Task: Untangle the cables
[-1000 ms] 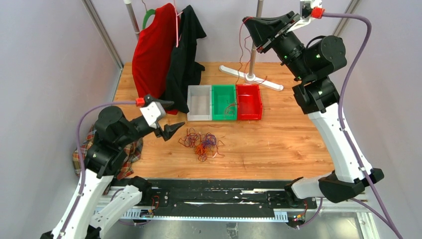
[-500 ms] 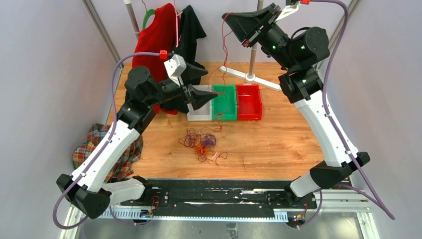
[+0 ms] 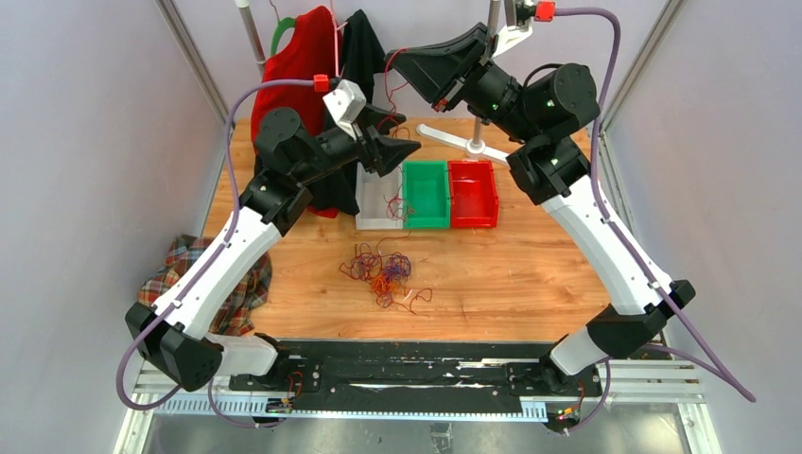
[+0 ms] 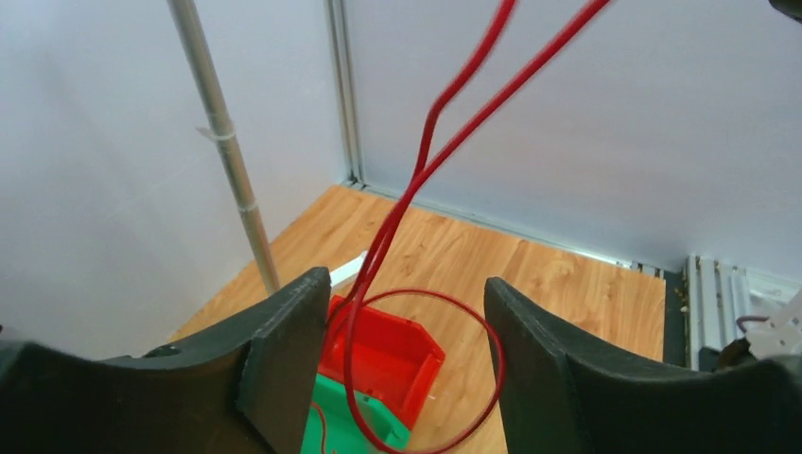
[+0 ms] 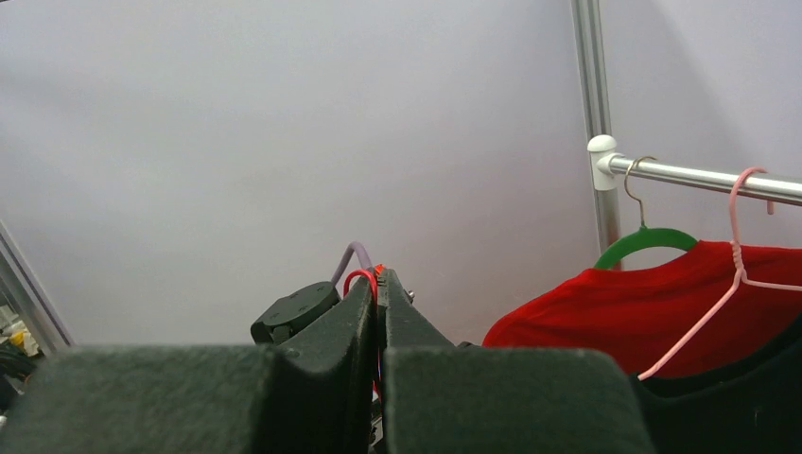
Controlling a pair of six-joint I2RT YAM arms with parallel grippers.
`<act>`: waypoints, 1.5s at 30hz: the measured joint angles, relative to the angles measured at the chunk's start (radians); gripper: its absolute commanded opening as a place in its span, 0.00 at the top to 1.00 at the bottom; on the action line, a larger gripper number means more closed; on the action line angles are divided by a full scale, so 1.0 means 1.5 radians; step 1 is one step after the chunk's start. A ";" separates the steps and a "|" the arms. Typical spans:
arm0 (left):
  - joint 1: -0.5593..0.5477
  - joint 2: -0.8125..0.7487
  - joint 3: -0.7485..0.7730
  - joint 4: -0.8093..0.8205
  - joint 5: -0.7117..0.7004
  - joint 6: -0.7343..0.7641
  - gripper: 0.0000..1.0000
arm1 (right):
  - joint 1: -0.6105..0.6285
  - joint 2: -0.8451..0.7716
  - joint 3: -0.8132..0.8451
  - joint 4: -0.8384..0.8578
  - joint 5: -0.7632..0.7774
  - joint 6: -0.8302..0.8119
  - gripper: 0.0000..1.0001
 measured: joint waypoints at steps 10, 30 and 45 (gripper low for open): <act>0.011 -0.048 -0.048 -0.088 -0.017 0.143 0.63 | 0.003 -0.018 -0.053 0.008 -0.004 -0.016 0.99; 0.009 -0.345 -0.278 -0.182 0.026 0.234 0.02 | 0.003 -0.033 -0.070 -0.024 0.014 -0.083 1.00; 0.010 -0.151 -0.119 -0.069 -0.063 -0.033 0.01 | 0.022 -0.029 -0.077 -0.016 -0.021 -0.072 0.99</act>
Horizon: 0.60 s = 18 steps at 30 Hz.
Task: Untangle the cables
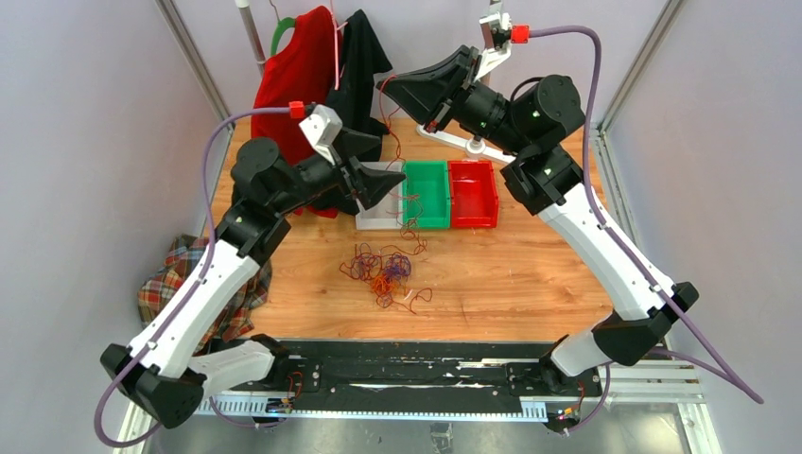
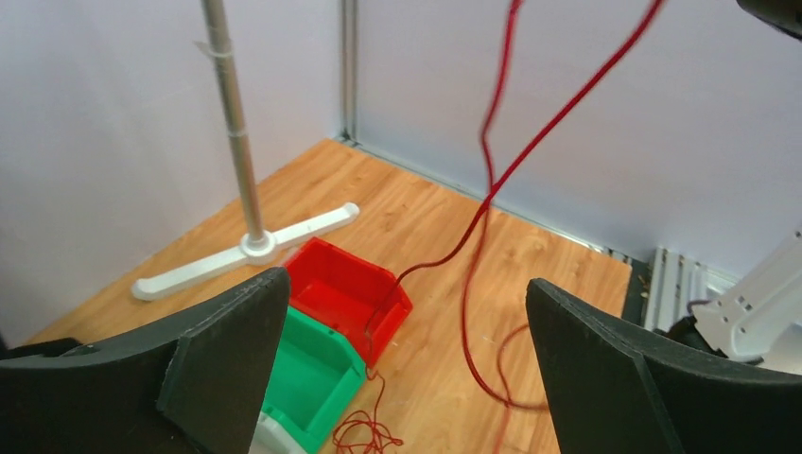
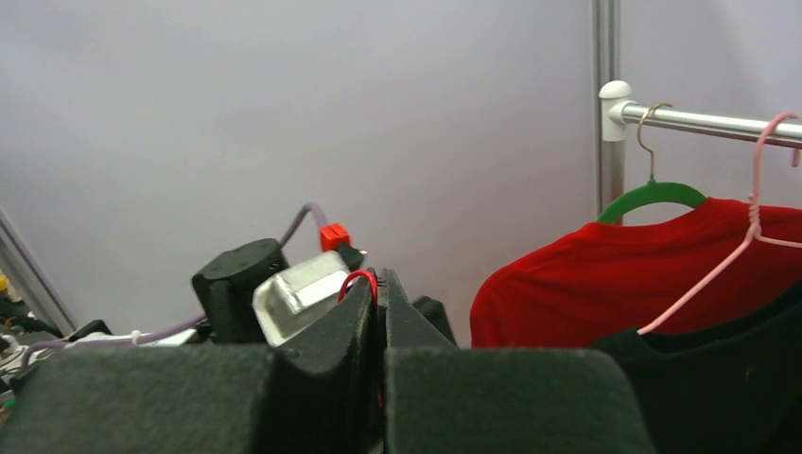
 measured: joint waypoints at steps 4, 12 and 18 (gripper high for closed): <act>0.000 0.042 0.006 0.008 0.034 0.000 0.05 | 0.006 0.006 0.000 0.007 -0.014 0.017 0.99; 0.014 0.098 0.053 0.027 0.097 0.005 0.50 | 0.010 0.011 0.000 0.029 -0.032 0.050 0.99; 0.022 0.145 0.096 0.024 0.199 -0.011 1.00 | 0.011 0.022 -0.002 0.032 -0.039 0.059 0.75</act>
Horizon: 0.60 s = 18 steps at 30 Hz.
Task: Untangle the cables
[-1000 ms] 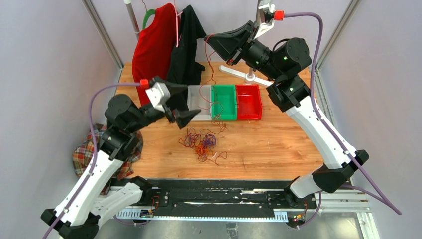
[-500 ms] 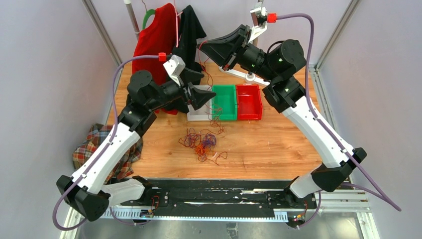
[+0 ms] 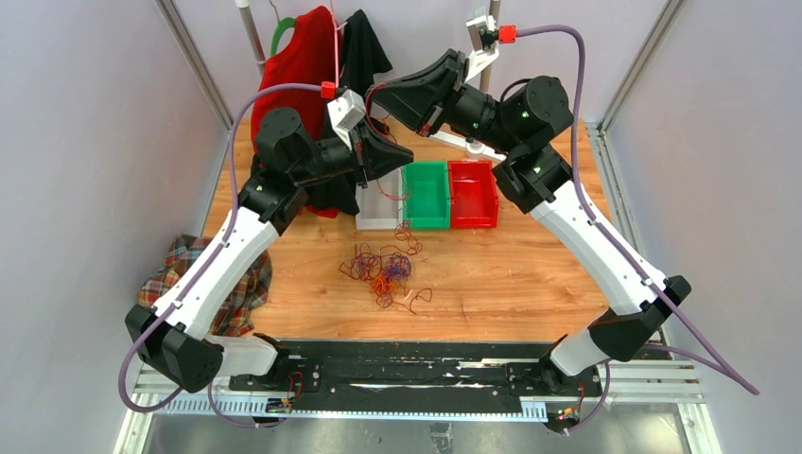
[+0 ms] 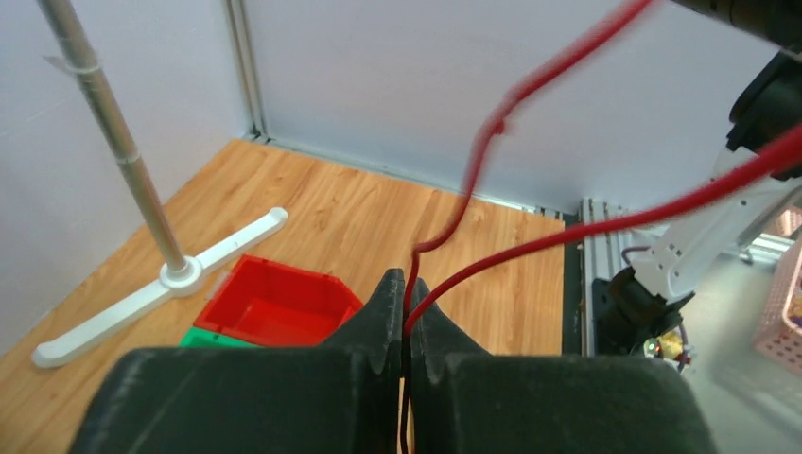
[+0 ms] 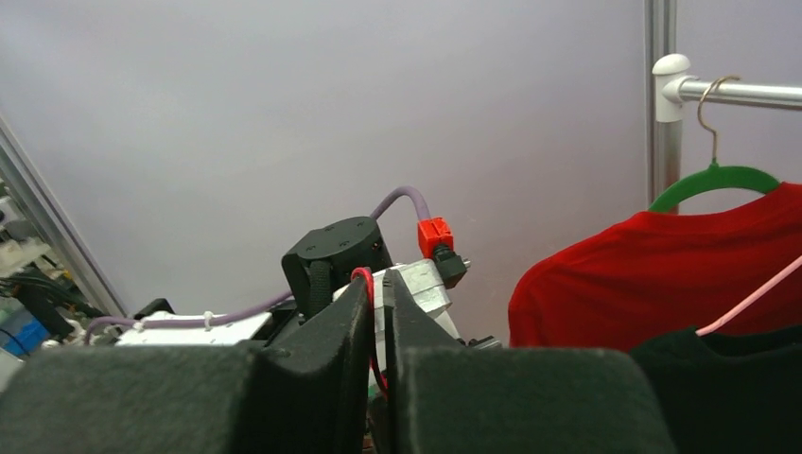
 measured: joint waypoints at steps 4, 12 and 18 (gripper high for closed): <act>0.000 -0.004 0.018 -0.040 0.010 0.042 1.00 | -0.005 -0.012 -0.022 -0.005 -0.002 -0.016 0.38; 0.000 -0.007 0.181 -0.138 0.010 0.194 1.00 | -0.056 -0.138 -0.218 -0.035 0.009 -0.128 0.30; 0.000 -0.007 0.300 -0.176 0.017 0.247 1.00 | -0.060 -0.220 -0.378 -0.034 0.011 -0.230 0.29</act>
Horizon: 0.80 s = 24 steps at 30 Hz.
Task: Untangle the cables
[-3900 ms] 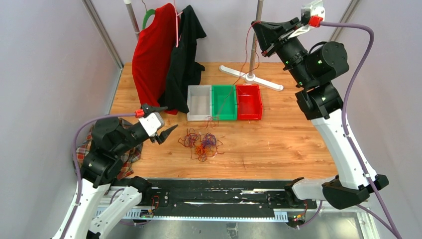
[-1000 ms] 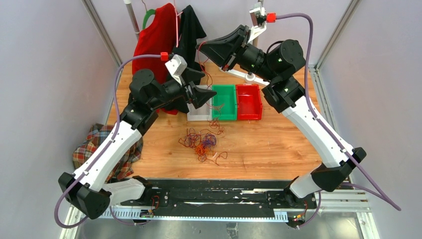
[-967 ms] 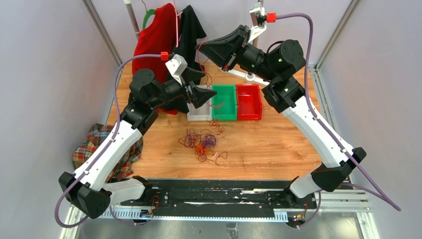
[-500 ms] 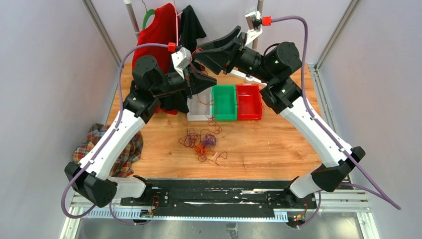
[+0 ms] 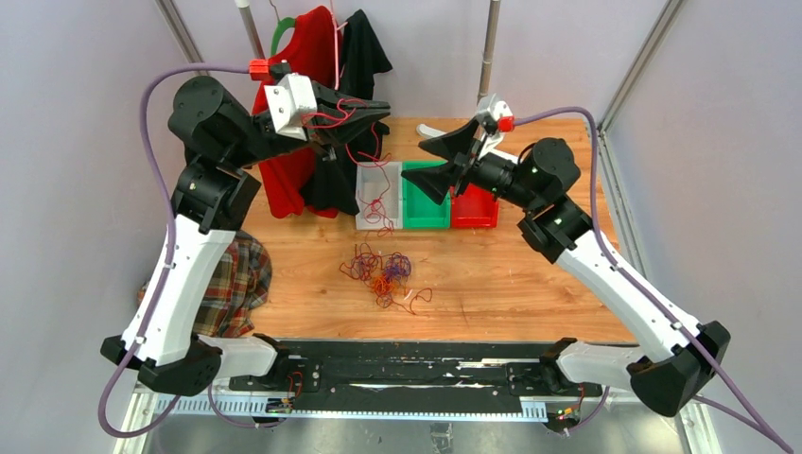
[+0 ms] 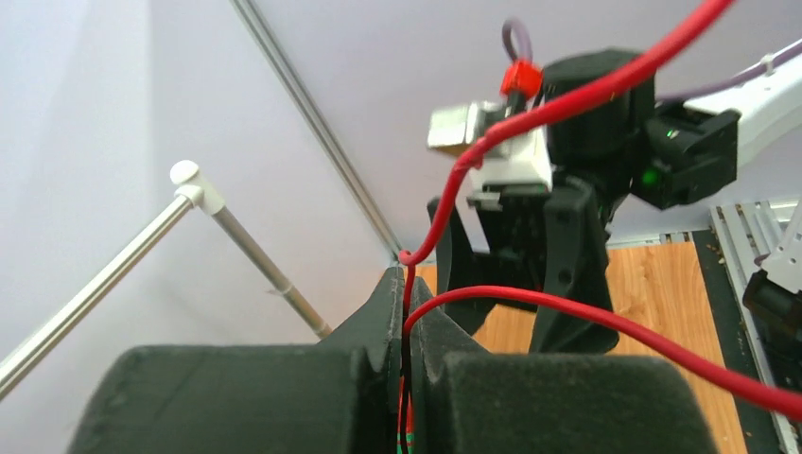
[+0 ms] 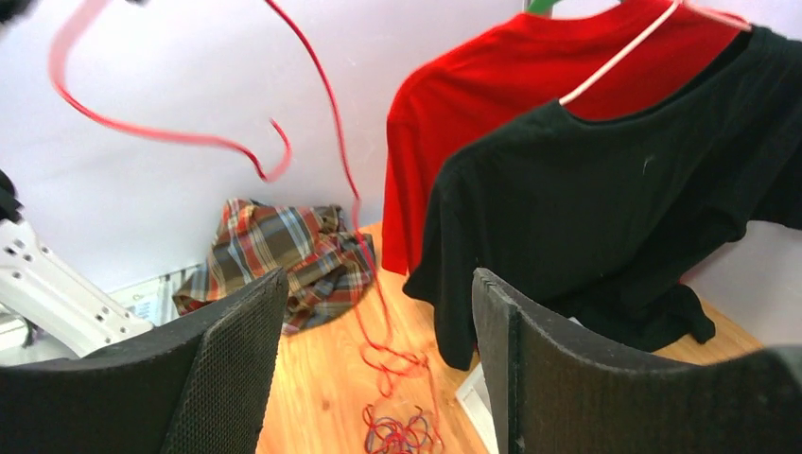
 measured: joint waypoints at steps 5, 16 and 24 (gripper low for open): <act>-0.005 0.002 0.023 -0.018 0.001 0.007 1.00 | 0.002 0.042 -0.036 0.056 -0.023 -0.013 0.28; -0.009 0.010 0.049 -0.046 -0.005 0.017 1.00 | 0.064 0.181 -0.040 0.198 -0.055 0.013 0.49; -0.009 0.010 0.076 -0.042 -0.012 0.020 1.00 | 0.070 0.224 -0.077 0.282 -0.040 0.061 0.70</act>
